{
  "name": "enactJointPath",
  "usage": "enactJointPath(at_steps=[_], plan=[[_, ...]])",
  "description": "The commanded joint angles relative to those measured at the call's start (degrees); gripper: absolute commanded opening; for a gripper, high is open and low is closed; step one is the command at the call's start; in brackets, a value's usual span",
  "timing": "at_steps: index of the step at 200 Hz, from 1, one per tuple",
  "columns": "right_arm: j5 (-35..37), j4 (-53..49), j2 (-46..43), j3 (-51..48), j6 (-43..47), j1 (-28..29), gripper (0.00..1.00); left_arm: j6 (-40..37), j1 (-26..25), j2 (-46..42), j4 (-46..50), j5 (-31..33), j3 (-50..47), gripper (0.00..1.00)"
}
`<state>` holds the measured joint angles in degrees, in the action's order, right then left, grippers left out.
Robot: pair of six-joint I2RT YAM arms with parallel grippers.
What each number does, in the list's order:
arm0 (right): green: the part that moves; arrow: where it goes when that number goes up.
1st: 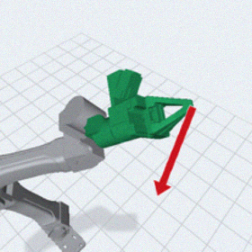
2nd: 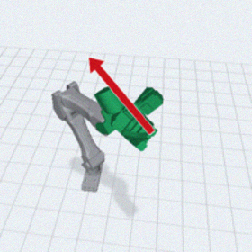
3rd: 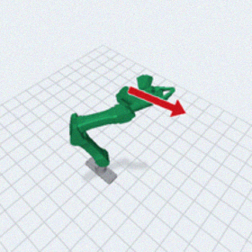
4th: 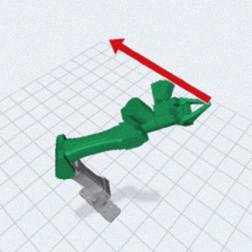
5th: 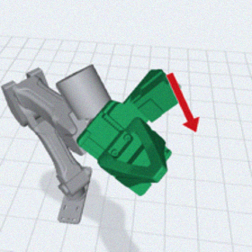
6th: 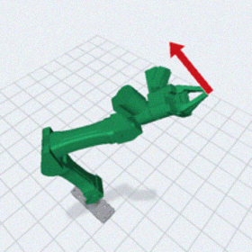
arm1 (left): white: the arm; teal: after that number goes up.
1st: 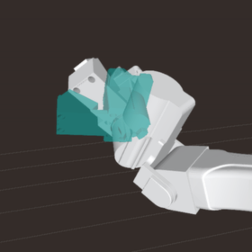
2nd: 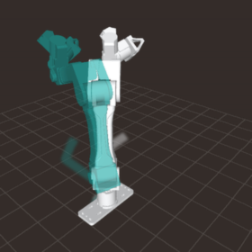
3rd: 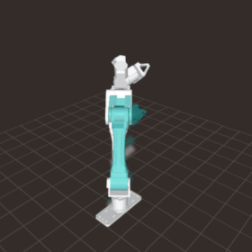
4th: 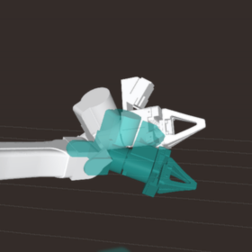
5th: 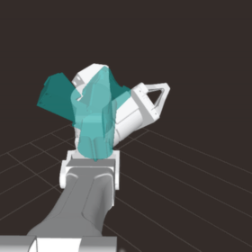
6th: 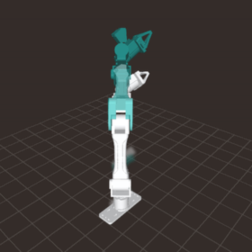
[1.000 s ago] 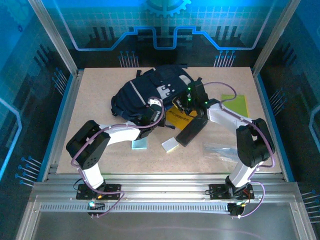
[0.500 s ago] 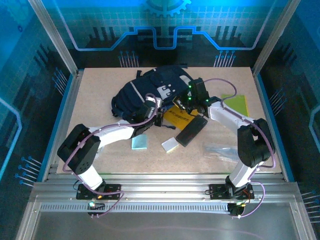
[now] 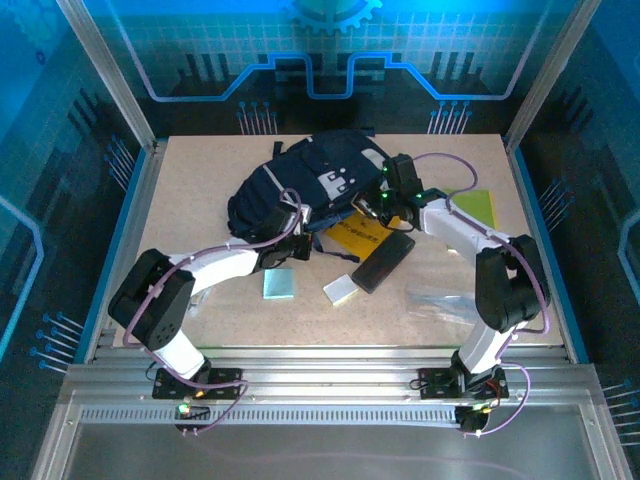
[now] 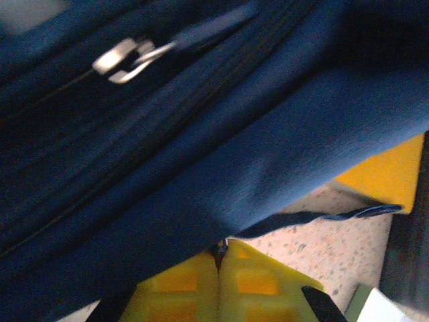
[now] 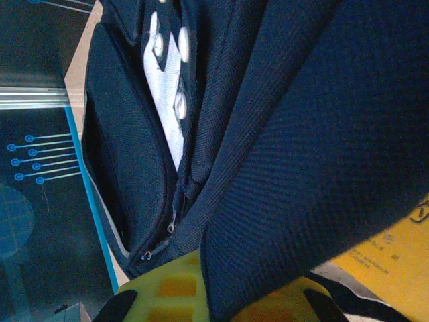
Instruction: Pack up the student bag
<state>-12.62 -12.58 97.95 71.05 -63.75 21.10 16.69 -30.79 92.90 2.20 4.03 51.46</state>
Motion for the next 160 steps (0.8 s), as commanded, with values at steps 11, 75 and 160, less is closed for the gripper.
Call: enactJointPath(at_steps=[11, 75, 160], plan=[[-0.28, 2.12, -0.09, 1.6, 2.77, -3.08, 0.0, 1.45, 3.36, -0.86, 5.74, 5.0, -2.7, 0.0], [-3.89, 1.88, 7.0, 6.13, 4.14, -6.99, 0.0, 1.23, 6.27, -4.4, 12.13, 7.32, -1.17, 0.0], [-11.29, 3.48, 3.65, -0.49, 1.56, -6.33, 0.82, 6.42, -1.87, -7.75, 9.86, 0.9, 4.48, 0.0]])
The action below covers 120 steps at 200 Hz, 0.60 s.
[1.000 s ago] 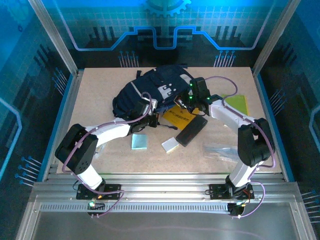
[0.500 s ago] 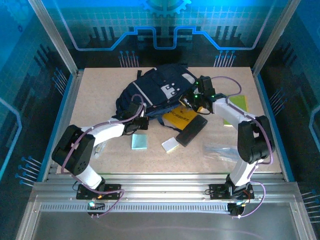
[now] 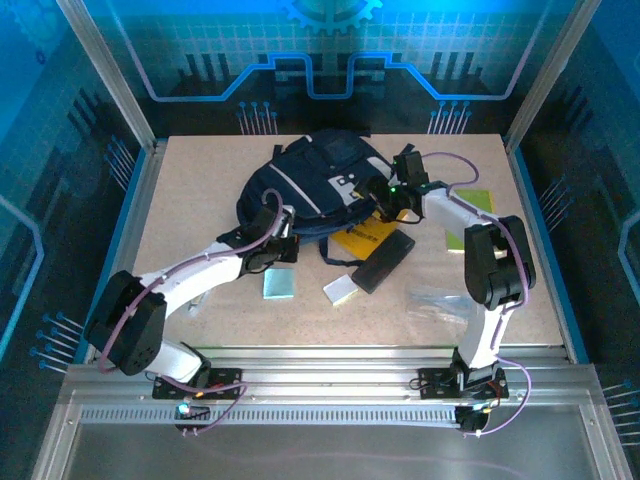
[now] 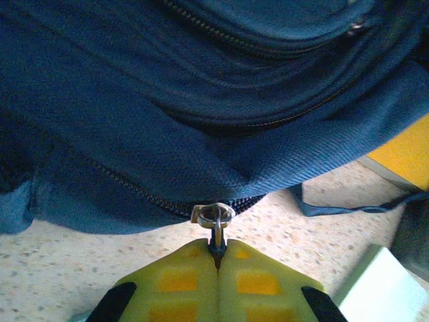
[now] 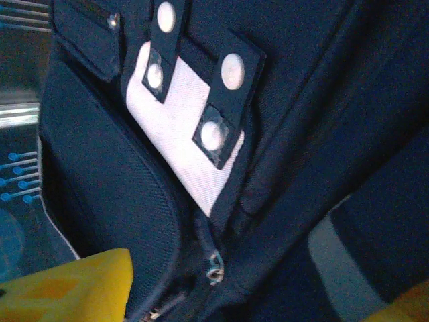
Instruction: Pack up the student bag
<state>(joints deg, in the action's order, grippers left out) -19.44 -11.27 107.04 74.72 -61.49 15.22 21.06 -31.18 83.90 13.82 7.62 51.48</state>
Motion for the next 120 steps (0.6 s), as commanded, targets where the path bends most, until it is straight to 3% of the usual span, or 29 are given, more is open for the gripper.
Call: enactJointPath(at_steps=[1, 37, 74, 120], plan=[[-4.6, 2.19, -5.7, -4.5, -0.71, -0.45, 0.83, 2.1, -1.58, 1.39, -1.86, -2.69, 4.57, 0.0], [-8.23, 3.15, -14.75, -13.93, -4.34, 0.66, 0.88, 3.66, -3.57, 5.69, -4.34, -4.82, 8.51, 0.0], [-5.02, 9.71, -21.35, -22.76, -11.15, 4.44, 0.88, 2.56, -6.96, 6.38, -4.75, -3.65, 10.51, 0.0], [-5.12, 20.75, -15.13, -24.71, -17.99, 7.1, 0.87, 2.68, -8.86, 6.43, -5.52, -5.78, 13.52, 0.0]])
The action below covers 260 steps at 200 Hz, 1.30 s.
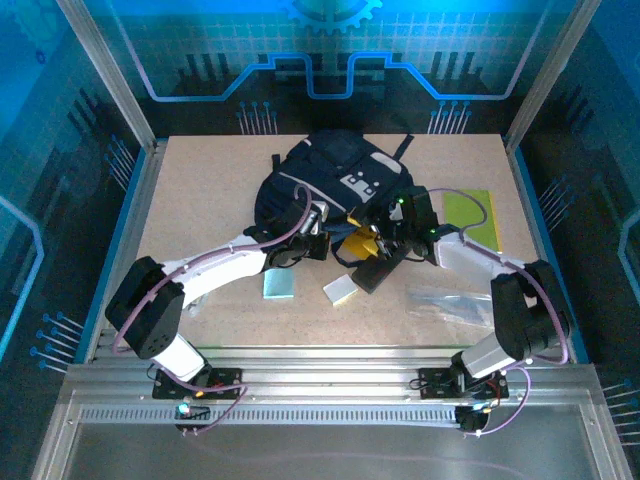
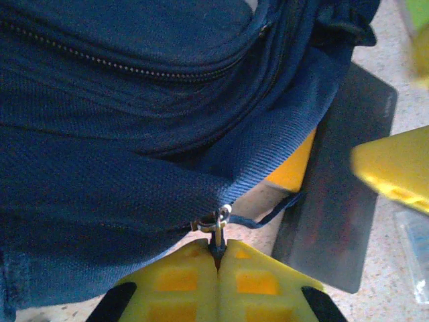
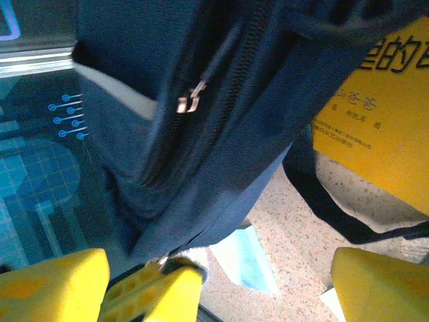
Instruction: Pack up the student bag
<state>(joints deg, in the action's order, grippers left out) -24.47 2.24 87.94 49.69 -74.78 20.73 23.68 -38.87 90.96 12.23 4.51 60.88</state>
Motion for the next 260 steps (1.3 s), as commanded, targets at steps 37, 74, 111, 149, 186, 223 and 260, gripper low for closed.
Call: enactJointPath(at_steps=[37, 74, 111, 149, 186, 223, 260], plan=[[2.67, 15.19, 10.1, 2.51, -7.69, 3.26, 0.59, -0.84, -2.52, 0.5, -3.75, -3.51, 4.49, 0.0], [7.05, 13.58, 12.55, 4.35, -1.89, 1.65, 0.0, -0.37, -0.62, -2.71, -4.63, -0.68, -1.56, 0.0], [7.27, 7.36, 8.82, 4.09, 4.22, 0.22, 0.0, -0.43, 6.42, -3.79, -2.34, 3.54, -5.64, 0.0], [5.91, 1.79, 5.52, 4.25, 9.56, -1.36, 0.0, -0.4, 11.48, -2.47, -3.43, 6.33, -4.96, 0.0], [5.72, -2.26, 4.67, 5.65, 14.6, -1.94, 0.0, -1.58, 16.44, 0.62, -3.76, 9.09, -3.2, 0.0], [7.04, -11.95, 8.04, 14.23, 24.74, -2.34, 0.0, -3.48, 12.41, -2.83, -0.19, 9.33, -2.77, 0.0], [5.02, -18.16, 14.45, 25.73, 28.06, -3.16, 0.0, -1.95, 2.65, -12.93, -0.02, 15.2, -7.66, 0.0]])
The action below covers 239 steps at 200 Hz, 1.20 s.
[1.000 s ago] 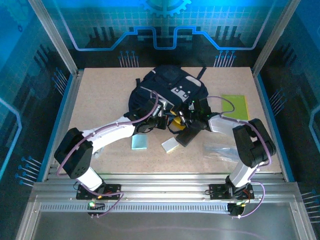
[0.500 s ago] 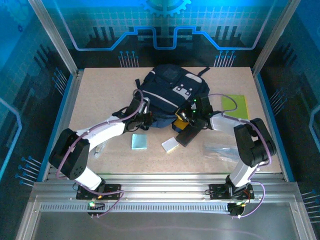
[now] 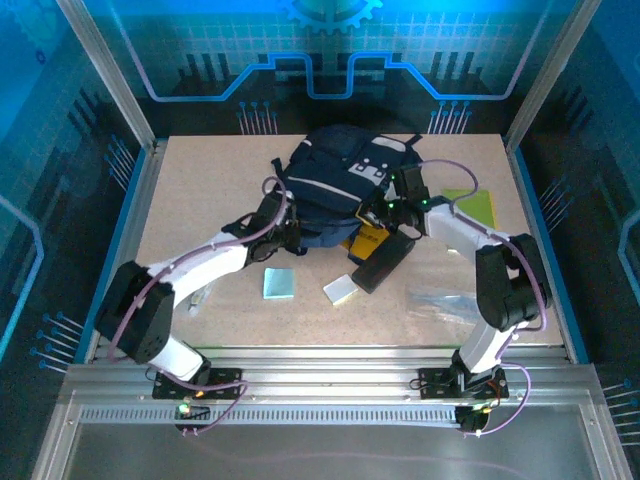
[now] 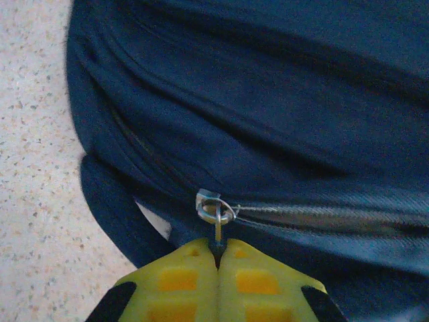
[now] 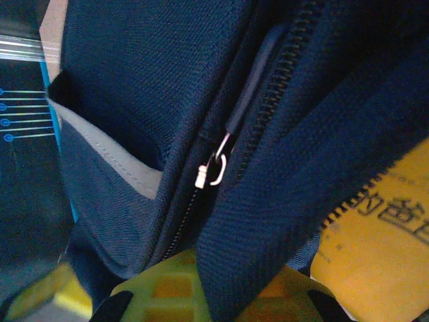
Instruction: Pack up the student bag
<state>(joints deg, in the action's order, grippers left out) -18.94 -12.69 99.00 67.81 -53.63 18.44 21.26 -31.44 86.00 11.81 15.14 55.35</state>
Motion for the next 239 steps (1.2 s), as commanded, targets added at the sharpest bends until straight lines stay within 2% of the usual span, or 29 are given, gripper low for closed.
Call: enactJointPath(at_steps=[1, 29, 41, 45, 59, 67, 85, 103, 127, 151, 155, 167, 219, 239], plan=[[-0.54, -3.27, 3.52, 7.78, 6.93, -0.86, 0.0, 0.6, -4.91, -8.22, 0.36, 4.57, -2.24, 0.0], [-0.9, -8.12, 8.93, 15.52, 6.73, -1.88, 0.0, 1.93, -6.88, -10.04, -0.94, 3.29, -2.05, 0.0], [-0.71, -10.35, 10.55, 17.7, 6.52, -3.01, 0.04, 1.62, -7.7, -8.58, -1.5, 1.78, -0.42, 0.0], [-0.65, -10.43, 10.81, 17.85, 6.31, -3.45, 0.08, 1.47, -8.09, -7.82, -1.68, 1.04, 0.24, 0.0], [-0.49, -9.96, 11.28, 17.73, 5.41, -4.89, 0.39, 1.25, -9.56, -4.53, -2.51, -1.38, 2.61, 0.0], [-0.64, -9.94, 11.15, 17.59, 5.14, -5.75, 0.51, 1.14, -10.35, -2.41, -3.63, -3.04, 3.84, 0.0], [0.36, -10.1, 8.75, 15.83, 5.17, -6.99, 0.66, 1.46, -11.09, 2.36, -4.36, -5.23, 6.69, 0.0], [2.3, -10.79, 4.78, 12.75, 5.94, -7.04, 0.76, 0.86, -11.02, 4.43, -3.8, -3.48, 8.05, 0.0], [1.08, -10.37, -0.7, 6.82, 5.62, -6.77, 0.78, -0.84, -10.97, 4.66, -4.44, -1.16, 7.45, 0.0], [-0.27, -5.97, -5.95, -2.05, 1.58, -5.12, 0.79, -1.38, -10.99, 5.44, -3.71, -0.79, 7.4, 0.0], [-0.4, -5.13, -6.59, -3.29, 0.69, -4.74, 0.83, -1.23, -11.04, 5.49, -3.81, -0.78, 7.13, 0.0], [-1.39, -2.65, -7.49, -6.44, -1.73, -3.63, 0.84, -0.75, -10.95, 5.67, -4.41, -0.56, 6.13, 0.0], [-2.33, 5.32, -0.54, -6.51, -8.02, 1.74, 0.84, 0.75, -10.98, 5.76, -7.58, 0.71, 1.29, 0.0], [0.19, 7.81, 3.04, -5.43, -10.31, 2.44, 0.8, 0.78, -10.98, 5.28, -9.03, 1.32, 0.01, 0.0]])
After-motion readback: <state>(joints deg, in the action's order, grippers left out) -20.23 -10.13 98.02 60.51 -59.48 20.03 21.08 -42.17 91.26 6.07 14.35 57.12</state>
